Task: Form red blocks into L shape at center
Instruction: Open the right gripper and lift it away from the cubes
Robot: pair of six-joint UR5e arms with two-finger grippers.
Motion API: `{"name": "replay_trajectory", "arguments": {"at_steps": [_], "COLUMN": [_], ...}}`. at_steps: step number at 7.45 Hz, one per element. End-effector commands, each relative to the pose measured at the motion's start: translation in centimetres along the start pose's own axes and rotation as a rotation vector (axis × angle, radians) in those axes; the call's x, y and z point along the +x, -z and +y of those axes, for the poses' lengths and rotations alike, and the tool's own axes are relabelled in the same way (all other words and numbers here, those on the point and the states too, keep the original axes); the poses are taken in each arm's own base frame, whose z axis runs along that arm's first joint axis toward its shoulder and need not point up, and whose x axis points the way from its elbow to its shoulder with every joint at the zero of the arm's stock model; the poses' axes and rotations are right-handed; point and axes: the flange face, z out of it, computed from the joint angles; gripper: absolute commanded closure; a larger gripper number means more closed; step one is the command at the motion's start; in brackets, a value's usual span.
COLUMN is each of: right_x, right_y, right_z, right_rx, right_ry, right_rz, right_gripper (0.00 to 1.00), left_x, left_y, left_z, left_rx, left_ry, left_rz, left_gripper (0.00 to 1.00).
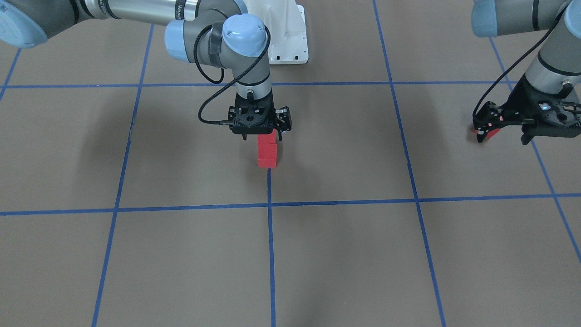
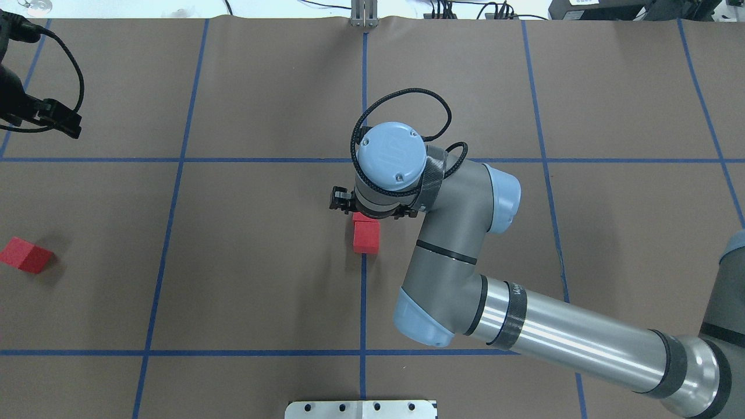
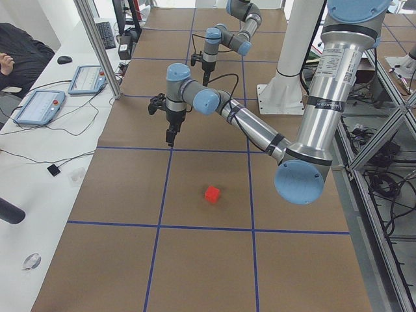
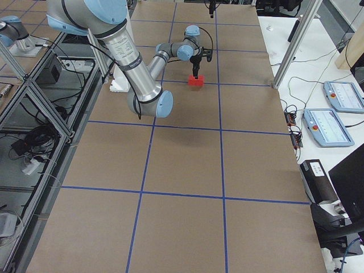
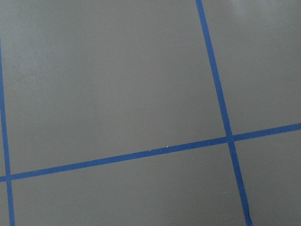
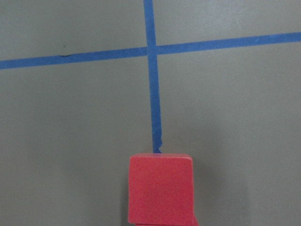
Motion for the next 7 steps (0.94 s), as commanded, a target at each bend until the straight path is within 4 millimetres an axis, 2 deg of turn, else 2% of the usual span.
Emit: {"name": "replay_trajectory", "arguments": {"at_steps": [1, 3, 4, 6, 7], "right_x": [2.7, 10.0, 12.5, 16.1, 16.9], "right_y": [3.4, 5.0, 4.8, 3.9, 4.2], "right_z": [-1.9, -4.8, -6.0, -7.5, -8.4], "right_rx": [-0.005, 0.0, -0.007, -0.005, -0.004], "right_ry": [-0.006, 0.075, 0.086, 0.172, 0.196], "right_rz": [-0.004, 0.025, 0.044, 0.082, 0.087], "right_gripper": [0.01, 0.01, 0.01, 0.01, 0.01], "left_x": [-2.1, -5.0, -7.3, -10.8, -11.7], "left_y": [-0.3, -1.8, -3.4, -6.7, -8.2], "left_z": [3.6, 7.1, 9.9, 13.7, 15.1], "left_rx": [0.001, 0.039, 0.073, 0.083, 0.084], "left_ry": [0.009, 0.051, 0.031, 0.004, -0.01], "left_rz": [0.0, 0.024, 0.046, 0.08, 0.09], "left_gripper": [0.0, 0.0, 0.0, 0.0, 0.0]}}
